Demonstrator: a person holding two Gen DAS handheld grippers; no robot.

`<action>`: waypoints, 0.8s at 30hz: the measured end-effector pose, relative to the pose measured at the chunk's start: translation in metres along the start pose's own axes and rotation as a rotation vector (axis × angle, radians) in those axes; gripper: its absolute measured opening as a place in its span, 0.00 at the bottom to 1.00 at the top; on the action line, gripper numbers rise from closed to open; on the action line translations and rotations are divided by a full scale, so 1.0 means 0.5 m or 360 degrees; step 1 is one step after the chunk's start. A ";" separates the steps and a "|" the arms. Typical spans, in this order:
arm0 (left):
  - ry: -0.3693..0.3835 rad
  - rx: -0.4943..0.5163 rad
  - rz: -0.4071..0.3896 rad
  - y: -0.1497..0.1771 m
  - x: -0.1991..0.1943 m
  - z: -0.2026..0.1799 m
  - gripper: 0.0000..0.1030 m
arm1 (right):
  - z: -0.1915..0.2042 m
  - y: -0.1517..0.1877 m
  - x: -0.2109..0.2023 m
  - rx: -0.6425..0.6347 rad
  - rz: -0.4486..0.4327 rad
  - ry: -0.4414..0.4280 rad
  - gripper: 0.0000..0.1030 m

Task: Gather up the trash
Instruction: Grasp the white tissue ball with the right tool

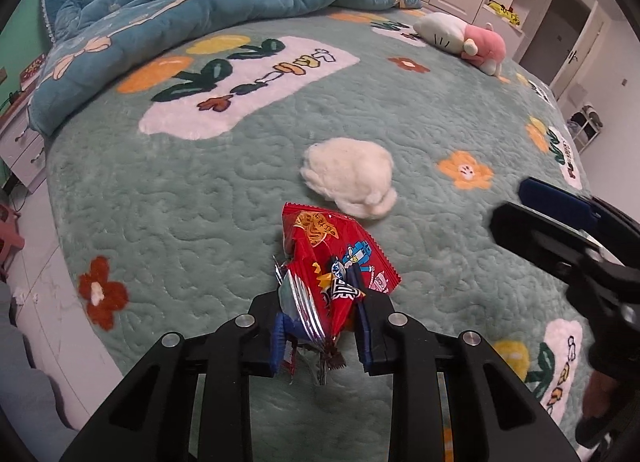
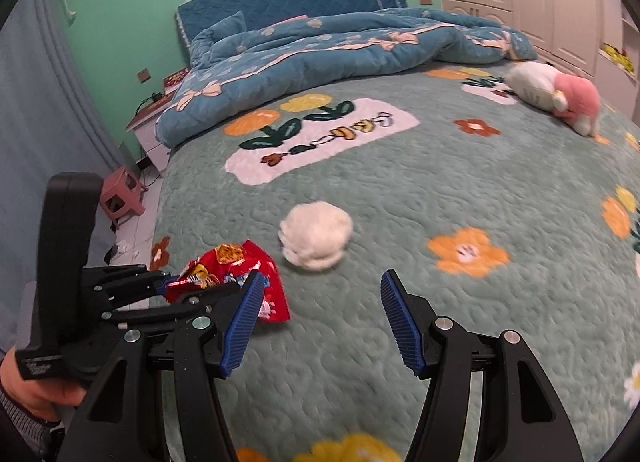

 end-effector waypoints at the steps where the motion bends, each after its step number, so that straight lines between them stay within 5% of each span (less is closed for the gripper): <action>1: 0.0005 0.0006 0.0000 -0.002 0.001 0.002 0.28 | 0.001 -0.006 0.016 -0.0014 0.0012 -0.0002 0.59; 16: 0.0051 -0.0027 0.0020 -0.011 0.046 0.038 0.28 | -0.047 -0.024 0.218 -0.0043 0.0186 0.0004 0.59; 21: 0.0069 -0.0045 0.0034 -0.010 0.059 0.041 0.29 | -0.059 -0.017 0.246 -0.0090 0.0233 0.0048 0.19; 24: 0.0066 -0.0049 0.0028 -0.011 0.054 0.040 0.29 | -0.064 -0.013 0.238 -0.0055 0.0222 0.0026 0.13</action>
Point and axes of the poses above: each gripper's, at about its wrist camera, not at the fingertips, and x roughly the way its jaws point, z to its left, y to its underside, the point moved 10 cm from there along x, roughly the way its jaws point, and after that the axes turned 13 degrees about -y, right-handed, at the moved point
